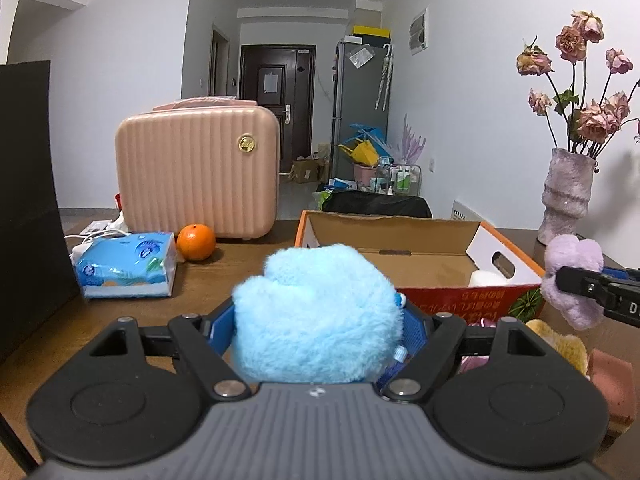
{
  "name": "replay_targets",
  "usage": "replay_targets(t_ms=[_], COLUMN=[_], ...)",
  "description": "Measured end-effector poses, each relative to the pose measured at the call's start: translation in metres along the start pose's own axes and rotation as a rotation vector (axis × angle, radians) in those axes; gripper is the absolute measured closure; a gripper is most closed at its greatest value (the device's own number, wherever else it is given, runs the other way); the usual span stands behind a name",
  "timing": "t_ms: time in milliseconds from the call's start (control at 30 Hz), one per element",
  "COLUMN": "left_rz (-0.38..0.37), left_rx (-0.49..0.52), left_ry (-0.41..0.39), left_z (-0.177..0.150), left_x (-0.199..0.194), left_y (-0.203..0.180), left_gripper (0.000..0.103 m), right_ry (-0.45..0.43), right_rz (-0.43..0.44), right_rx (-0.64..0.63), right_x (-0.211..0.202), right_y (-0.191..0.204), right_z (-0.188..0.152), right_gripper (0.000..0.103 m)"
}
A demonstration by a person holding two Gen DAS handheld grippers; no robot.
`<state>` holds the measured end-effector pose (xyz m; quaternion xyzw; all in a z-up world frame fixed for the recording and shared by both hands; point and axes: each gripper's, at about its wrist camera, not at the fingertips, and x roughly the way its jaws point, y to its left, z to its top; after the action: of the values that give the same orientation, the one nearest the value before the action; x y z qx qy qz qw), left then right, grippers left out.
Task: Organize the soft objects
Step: 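Carry the light-blue plush and lilac towel with both tools over the cardboard box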
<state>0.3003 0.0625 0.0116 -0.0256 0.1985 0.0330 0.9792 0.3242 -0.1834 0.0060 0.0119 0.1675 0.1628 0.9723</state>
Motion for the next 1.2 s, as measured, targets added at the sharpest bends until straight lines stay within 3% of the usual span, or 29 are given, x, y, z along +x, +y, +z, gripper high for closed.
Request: replay_targets(t_ms=[700,1200], left_rz=[-0.019,-0.028], left_rx=[-0.022,-0.028], left_ry=[-0.034,-0.039], left_z=[0.033,0.047], left_x=[0.034,0.068], left_y=[-0.014,-0.023], left_gripper=[0.023,0.023], right_ry=[-0.031,0.018], right_rz=[-0.032,-0.040], right_rx=[-0.018,-0.044], right_x=[0.042,0.081], right_y=[-0.023,-0.035], right_z=[0.042,0.051], right_gripper=[0.072,0.071])
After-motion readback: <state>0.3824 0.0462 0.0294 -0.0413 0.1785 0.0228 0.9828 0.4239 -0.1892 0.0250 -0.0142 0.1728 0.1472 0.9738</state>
